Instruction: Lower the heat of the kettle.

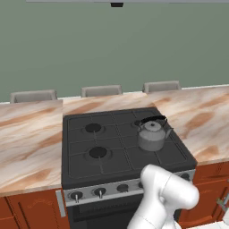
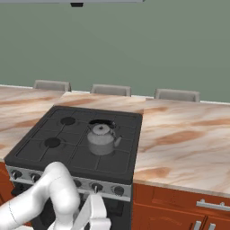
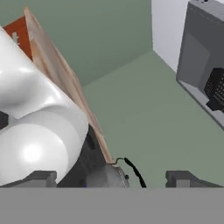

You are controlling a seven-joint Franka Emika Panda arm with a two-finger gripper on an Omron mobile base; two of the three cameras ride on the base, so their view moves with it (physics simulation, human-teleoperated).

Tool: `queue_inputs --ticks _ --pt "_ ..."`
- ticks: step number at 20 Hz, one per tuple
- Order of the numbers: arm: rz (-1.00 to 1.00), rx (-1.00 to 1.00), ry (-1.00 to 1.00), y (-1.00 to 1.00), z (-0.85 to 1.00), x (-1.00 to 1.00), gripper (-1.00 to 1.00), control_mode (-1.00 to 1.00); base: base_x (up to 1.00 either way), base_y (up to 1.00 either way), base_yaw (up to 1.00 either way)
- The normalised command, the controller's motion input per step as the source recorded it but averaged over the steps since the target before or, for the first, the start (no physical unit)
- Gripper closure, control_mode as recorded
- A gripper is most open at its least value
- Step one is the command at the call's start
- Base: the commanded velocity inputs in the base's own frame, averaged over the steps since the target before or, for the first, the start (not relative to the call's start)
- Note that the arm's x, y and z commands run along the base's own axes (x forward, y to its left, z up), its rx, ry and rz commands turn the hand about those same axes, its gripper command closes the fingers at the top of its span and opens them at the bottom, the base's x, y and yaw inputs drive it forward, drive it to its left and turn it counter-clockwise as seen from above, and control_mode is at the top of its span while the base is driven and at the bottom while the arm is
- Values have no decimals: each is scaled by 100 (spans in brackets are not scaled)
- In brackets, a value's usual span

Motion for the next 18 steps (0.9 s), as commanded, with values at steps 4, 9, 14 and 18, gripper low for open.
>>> queue_inputs --ticks 4,9,14,18 --pt "-10 14 0 1 0 44 -100 -100 0 0 0" --pt "-14 5 0 0 -2 40 -100 -100 0 0 0" --pt "-17 0 0 0 -21 24 -100 -100 0 0 0" --pt "-17 0 0 0 -26 7 -100 -100 0 0 0"
